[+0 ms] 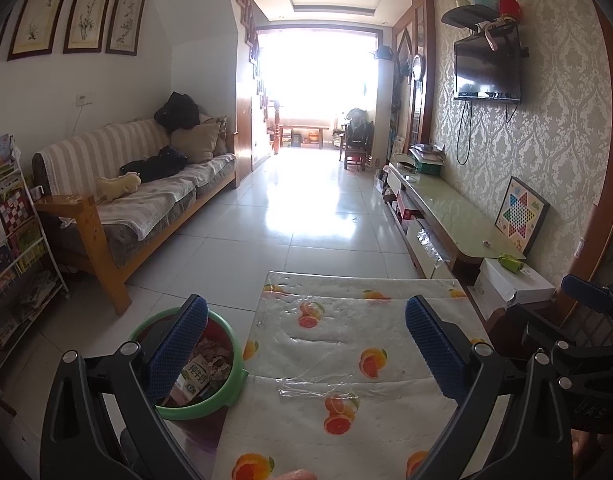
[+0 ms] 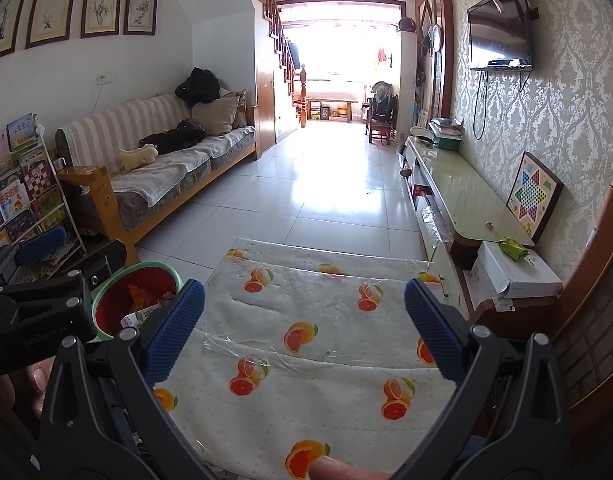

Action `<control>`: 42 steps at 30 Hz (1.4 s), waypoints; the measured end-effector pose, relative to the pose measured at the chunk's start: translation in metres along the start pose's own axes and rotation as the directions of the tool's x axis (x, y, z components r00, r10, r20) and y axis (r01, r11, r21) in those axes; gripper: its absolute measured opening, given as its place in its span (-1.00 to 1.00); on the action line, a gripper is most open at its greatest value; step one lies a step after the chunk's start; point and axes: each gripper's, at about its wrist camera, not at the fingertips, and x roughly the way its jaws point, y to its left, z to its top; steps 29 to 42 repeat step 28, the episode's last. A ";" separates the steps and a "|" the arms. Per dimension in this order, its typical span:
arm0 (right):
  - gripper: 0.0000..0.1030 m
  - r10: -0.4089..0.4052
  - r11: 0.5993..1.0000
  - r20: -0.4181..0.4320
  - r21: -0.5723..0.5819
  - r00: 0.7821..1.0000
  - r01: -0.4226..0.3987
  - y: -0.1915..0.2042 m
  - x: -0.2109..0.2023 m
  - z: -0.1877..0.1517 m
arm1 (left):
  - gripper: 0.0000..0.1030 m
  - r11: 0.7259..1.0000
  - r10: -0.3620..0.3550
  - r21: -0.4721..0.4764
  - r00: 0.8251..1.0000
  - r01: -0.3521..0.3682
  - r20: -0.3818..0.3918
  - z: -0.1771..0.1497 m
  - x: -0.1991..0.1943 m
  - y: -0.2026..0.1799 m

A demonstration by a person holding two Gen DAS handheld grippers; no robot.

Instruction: Collect trash

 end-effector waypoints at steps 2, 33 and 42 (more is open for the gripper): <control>0.91 0.000 1.000 -0.001 0.001 1.000 0.000 0.000 0.000 0.000 | 0.85 1.000 -0.003 0.001 1.000 0.003 -0.002 0.000 0.000 -0.001; 0.91 -0.003 1.000 -0.006 -0.002 1.000 0.003 -0.003 0.002 -0.003 | 0.85 0.999 0.032 0.004 0.999 -0.032 0.027 0.004 -0.001 -0.005; 0.91 -0.003 1.000 -0.006 -0.002 1.000 0.003 -0.003 0.002 -0.003 | 0.85 0.999 0.032 0.004 0.999 -0.032 0.027 0.004 -0.001 -0.005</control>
